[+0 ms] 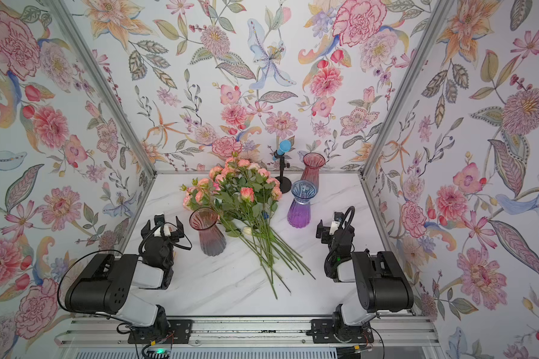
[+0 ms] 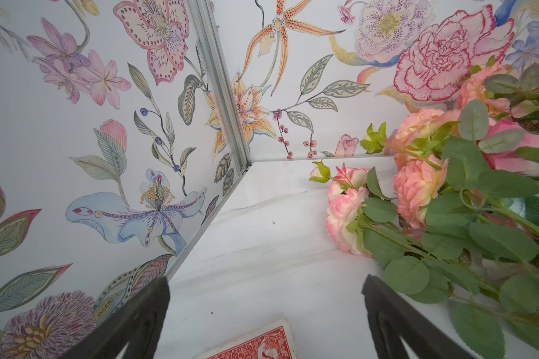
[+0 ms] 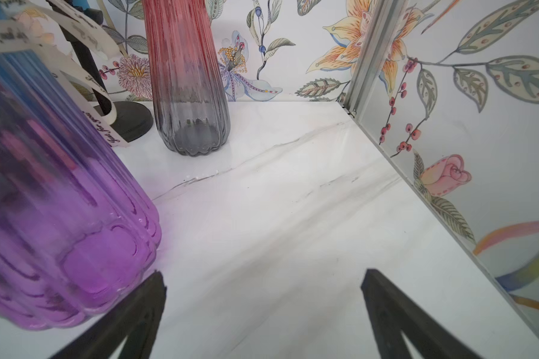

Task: Place the pink flowers into the vase
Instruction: Pick up the flower at the center of the board.

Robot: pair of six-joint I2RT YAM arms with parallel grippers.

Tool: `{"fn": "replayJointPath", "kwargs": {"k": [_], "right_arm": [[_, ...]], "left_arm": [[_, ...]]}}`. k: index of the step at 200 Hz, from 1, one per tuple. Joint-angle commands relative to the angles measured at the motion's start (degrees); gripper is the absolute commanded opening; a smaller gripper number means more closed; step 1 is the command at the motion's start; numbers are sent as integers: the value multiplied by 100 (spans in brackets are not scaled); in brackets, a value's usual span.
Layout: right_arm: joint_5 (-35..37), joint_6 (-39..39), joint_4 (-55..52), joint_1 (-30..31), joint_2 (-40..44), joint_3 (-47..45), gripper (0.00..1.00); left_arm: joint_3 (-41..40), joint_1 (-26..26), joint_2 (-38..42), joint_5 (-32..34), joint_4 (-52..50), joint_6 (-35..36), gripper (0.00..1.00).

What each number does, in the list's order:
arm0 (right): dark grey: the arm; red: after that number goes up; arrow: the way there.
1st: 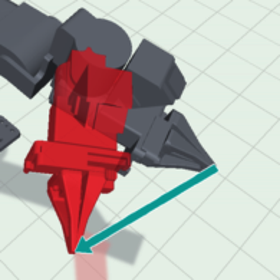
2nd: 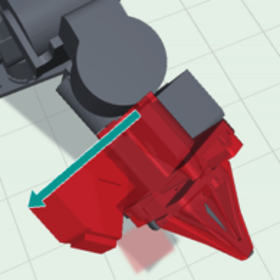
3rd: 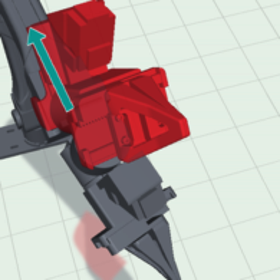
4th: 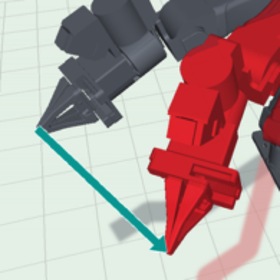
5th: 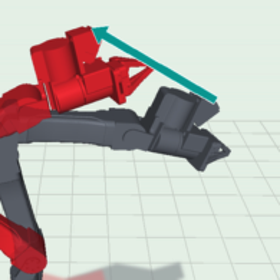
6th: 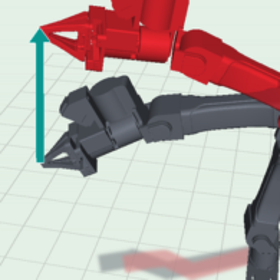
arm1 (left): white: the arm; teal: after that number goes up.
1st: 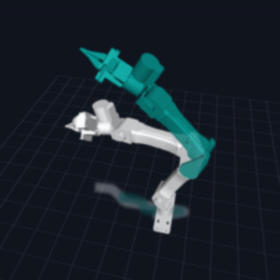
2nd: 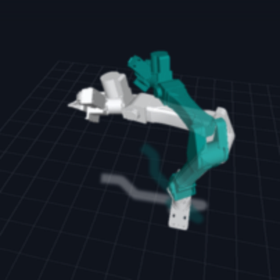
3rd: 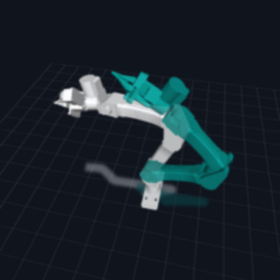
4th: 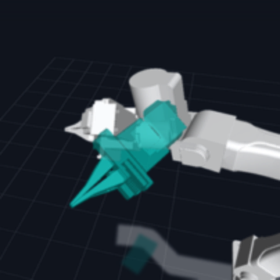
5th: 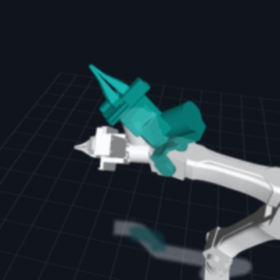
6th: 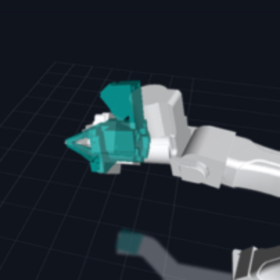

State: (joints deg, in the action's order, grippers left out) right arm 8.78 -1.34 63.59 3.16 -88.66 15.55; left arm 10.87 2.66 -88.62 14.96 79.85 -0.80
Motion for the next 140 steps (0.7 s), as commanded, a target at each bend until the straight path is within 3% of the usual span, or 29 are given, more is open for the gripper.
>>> {"fn": "replayJointPath", "kwargs": {"k": [1,94,104,113,140], "right_arm": [[-261,-85,4,-52,9,106,100],[-374,-44,-62,-121,24,127,99],[-210,-44,-116,-86,64,157,99],[17,-46,-435,-26,204,251,99],[724,5,-2701,182,836,1237,99]], "left_arm": [[-1,42,-50,-77,294,91,100],[11,35,-51,-72,266,80,100],[-9,41,-51,188,306,12,100],[-24,84,120,583,164,-73,100],[275,82,892,622,-1047,-104,100]]}}
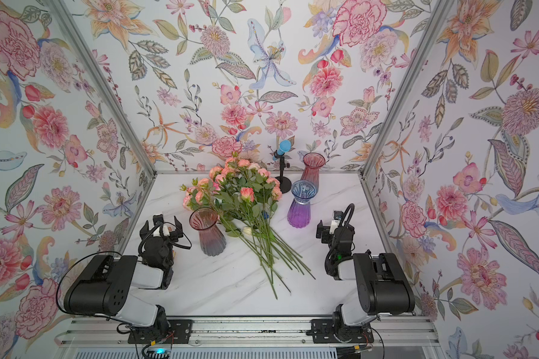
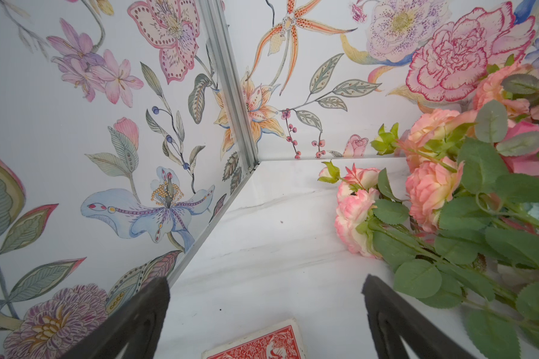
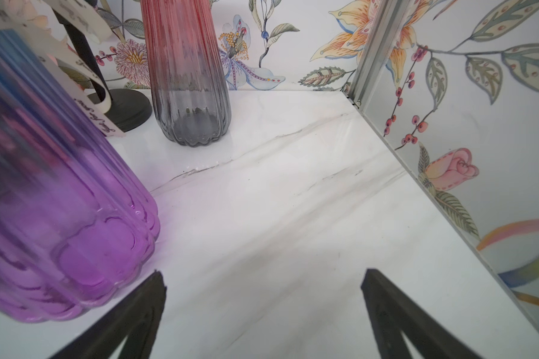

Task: Place the pink flowers into the vase
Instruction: Pick up the flower at the center of the board.

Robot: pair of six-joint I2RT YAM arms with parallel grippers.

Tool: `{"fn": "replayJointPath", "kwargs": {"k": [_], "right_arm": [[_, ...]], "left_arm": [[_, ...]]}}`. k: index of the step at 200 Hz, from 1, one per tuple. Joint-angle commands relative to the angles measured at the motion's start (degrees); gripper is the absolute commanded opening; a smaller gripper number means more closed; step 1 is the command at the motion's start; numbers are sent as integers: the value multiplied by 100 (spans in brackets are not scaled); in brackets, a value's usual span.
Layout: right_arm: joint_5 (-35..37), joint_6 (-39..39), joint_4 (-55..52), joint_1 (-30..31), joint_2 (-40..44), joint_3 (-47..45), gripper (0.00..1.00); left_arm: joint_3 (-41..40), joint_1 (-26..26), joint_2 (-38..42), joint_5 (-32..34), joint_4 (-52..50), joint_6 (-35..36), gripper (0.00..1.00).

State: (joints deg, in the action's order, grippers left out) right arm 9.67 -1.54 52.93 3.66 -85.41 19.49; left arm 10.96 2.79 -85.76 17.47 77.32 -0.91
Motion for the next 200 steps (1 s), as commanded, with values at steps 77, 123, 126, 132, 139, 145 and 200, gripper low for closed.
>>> {"fn": "replayJointPath", "kwargs": {"k": [77,123,126,132,139,145,200], "right_arm": [[-139,1404,-3719,191,1552,1529,99],[-929,1672,-4495,464,2269,1835,99],[-921,1622,-4505,520,2324,1847,99],[-847,1513,-4557,703,2450,1890,99],[-741,1391,-4703,916,2525,1987,99],[-666,1280,-4914,1097,2549,2139,99],[-331,389,-6003,2884,1983,3209,99]], "left_arm": [[812,82,2498,-173,-2630,-806,100],[1936,72,2997,-1657,-4179,-1331,100],[2008,65,2999,-1771,-4299,-1393,100],[2136,64,3015,-2032,-4418,-1479,100],[2241,57,3032,-2407,-4475,-1605,100],[2312,55,3063,-2682,-4526,-1723,100],[1869,64,3604,-3723,-3568,-3107,100]]}}
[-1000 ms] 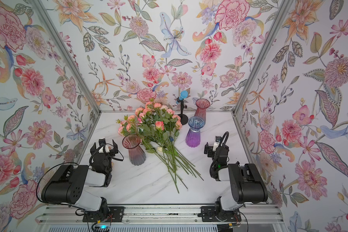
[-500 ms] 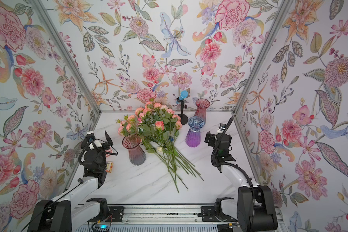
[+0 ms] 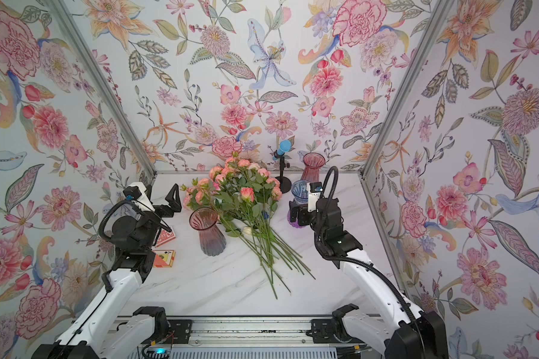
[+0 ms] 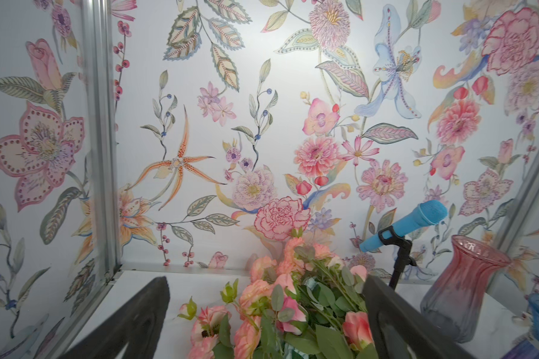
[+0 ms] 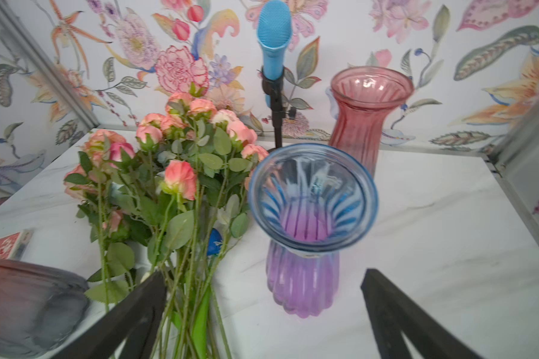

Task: Place the pink flowers into the vase
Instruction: Pick up the flower at the center of the board.

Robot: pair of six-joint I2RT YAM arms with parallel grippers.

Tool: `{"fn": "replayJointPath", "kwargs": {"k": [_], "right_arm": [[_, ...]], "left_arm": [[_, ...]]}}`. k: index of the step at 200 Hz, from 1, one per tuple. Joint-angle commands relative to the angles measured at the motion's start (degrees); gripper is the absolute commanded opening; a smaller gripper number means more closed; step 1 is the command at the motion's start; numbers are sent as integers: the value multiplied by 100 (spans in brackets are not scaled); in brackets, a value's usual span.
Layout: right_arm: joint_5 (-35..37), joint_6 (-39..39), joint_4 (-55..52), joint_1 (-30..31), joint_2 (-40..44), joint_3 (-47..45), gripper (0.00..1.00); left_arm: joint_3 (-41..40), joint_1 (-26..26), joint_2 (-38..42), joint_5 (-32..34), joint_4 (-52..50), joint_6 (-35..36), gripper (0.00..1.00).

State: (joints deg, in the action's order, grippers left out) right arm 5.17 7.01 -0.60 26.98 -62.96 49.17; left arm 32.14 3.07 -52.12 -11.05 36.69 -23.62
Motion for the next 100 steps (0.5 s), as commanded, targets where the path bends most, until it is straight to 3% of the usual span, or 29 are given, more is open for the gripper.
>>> {"fn": "replayJointPath", "kwargs": {"k": [1,25,57,100], "right_arm": [[118,-469,-656,579,-274,246,99],[1,-487,-694,1145,-808,500,97],[8,-479,-809,1642,-1770,937,93],[-113,-85,-1085,1690,-3004,1701,84]], "left_arm": [[-246,36,243,-902,496,-855,100],[74,43,203,-1436,126,-1028,100],[481,54,257,-1163,-827,-734,100],[1172,44,25,-748,-2293,-299,100]]}}
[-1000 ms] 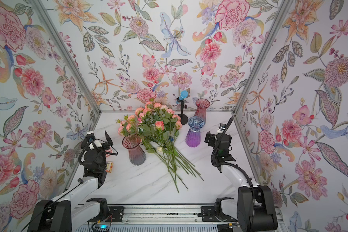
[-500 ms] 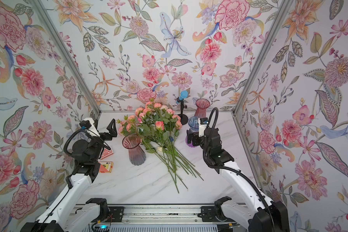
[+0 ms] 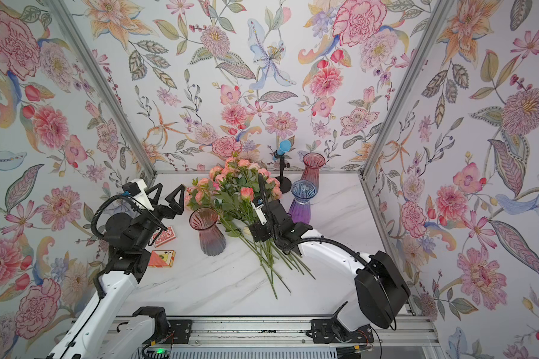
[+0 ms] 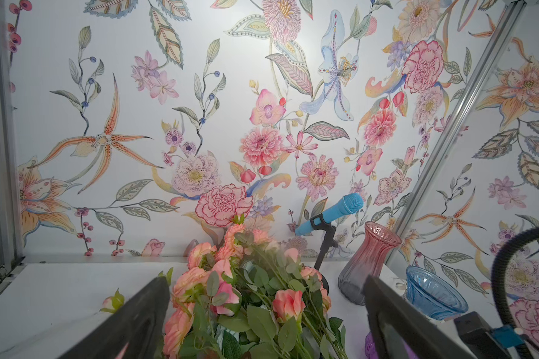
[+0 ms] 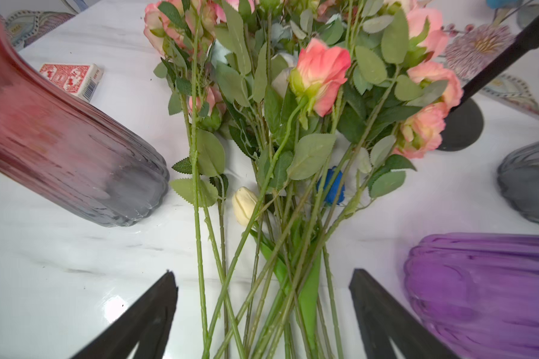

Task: Place the pink flowers into the vase
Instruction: Pick up the flower at the center of the board.

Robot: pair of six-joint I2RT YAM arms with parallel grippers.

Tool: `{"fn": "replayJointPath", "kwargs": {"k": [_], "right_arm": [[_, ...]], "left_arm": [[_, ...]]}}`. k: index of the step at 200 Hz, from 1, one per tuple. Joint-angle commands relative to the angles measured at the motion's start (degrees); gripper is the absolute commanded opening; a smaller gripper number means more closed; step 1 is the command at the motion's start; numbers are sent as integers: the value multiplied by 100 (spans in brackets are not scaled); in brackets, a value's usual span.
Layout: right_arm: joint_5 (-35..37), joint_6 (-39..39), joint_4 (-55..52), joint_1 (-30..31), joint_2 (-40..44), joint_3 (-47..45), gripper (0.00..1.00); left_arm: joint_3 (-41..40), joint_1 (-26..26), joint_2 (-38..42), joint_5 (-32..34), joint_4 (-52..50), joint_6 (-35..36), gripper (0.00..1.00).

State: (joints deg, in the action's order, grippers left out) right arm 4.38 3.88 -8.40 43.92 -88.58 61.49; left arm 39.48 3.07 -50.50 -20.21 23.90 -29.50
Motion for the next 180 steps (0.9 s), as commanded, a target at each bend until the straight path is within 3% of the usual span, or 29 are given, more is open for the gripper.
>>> {"fn": "replayJointPath", "kwargs": {"k": [1,75,97,135,180], "right_arm": [[-34,236,-312,-5,-473,486,83],[-132,612,-805,64,-1827,1306,50],[-150,648,-809,63,-2049,1355,41],[-100,676,-843,33,-2351,1467,34],[-147,667,-852,-33,-2489,1684,15]], "left_arm": [[455,44,-149,167,-1048,301,100],[570,44,-278,75,-1527,381,100],[630,47,-337,37,-1549,396,100],[700,50,-370,174,-1581,427,100],[754,53,-452,210,-1583,436,100]]}}
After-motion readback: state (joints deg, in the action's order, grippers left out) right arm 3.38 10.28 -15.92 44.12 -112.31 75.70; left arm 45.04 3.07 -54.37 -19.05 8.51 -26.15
